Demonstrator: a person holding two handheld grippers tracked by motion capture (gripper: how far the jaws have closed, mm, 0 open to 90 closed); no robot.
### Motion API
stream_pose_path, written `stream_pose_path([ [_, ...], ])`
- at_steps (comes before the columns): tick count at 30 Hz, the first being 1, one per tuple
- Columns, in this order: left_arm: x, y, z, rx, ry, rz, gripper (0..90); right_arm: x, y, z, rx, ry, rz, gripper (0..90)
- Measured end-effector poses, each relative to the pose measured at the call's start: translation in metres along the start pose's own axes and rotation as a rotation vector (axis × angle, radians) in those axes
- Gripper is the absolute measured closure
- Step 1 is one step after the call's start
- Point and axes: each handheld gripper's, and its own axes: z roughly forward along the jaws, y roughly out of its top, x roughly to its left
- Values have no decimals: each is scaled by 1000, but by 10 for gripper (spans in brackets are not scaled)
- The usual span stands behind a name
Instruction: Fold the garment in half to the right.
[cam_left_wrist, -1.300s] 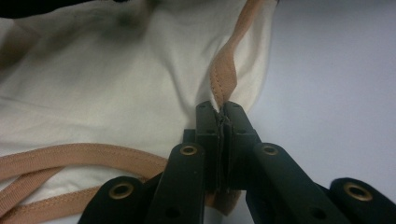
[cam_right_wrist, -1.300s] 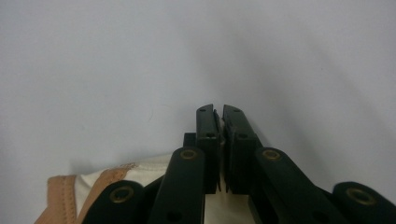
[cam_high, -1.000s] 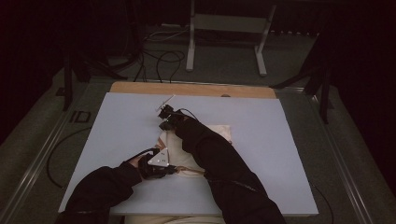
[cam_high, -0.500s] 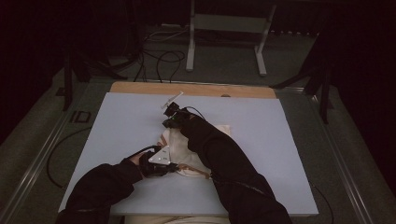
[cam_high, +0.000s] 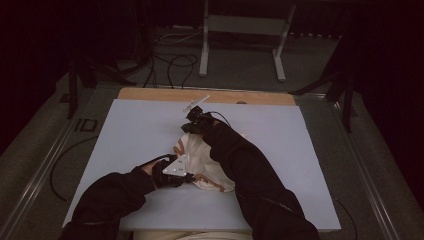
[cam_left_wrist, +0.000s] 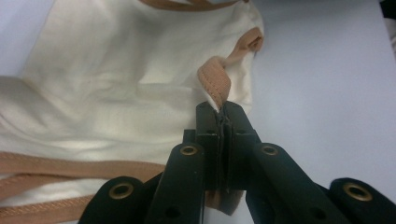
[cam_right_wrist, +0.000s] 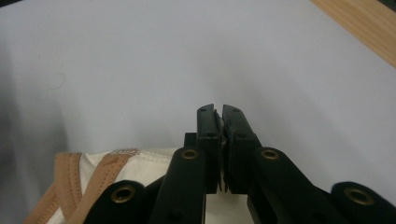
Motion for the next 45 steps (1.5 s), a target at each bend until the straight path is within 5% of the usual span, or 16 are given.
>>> stream_pose_path([
  [10,-1,15,3,-2,1,32,877,-11,-12,-25,-36,-22,38,871],
  [24,2,43,19,63,-29,102,877,-24,-34,-55,-69,-51,81,871],
  [45,6,69,52,46,-81,112,876,-47,-78,-92,-110,-88,161,871],
])
